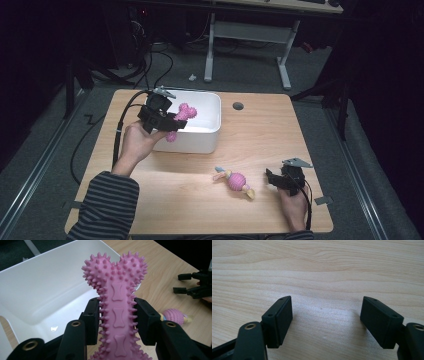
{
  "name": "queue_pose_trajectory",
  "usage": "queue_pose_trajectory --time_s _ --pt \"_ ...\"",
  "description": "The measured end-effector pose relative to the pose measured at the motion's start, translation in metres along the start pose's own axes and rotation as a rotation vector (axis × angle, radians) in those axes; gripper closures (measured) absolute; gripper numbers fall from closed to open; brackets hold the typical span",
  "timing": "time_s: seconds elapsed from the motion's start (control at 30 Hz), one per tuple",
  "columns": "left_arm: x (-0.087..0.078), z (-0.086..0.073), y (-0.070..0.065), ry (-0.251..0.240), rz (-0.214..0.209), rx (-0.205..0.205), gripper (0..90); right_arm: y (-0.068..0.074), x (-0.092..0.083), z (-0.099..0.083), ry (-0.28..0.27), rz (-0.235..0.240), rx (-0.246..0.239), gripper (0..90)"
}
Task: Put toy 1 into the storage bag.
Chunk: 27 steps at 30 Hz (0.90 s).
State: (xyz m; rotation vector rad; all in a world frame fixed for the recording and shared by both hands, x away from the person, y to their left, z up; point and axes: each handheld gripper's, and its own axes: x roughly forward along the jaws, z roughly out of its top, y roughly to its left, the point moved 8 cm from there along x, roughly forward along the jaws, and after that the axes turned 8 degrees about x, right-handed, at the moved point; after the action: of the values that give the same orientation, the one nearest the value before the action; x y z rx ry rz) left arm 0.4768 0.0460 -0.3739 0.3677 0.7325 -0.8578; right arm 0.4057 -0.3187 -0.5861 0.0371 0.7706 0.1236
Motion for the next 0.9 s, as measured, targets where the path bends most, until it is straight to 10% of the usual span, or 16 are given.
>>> queue_pose_trajectory --time_s 0.9 --pt "0.038 0.017 0.024 0.024 0.066 0.019 58.6 0.0 0.0 0.0 0.001 0.001 0.0 25.9"
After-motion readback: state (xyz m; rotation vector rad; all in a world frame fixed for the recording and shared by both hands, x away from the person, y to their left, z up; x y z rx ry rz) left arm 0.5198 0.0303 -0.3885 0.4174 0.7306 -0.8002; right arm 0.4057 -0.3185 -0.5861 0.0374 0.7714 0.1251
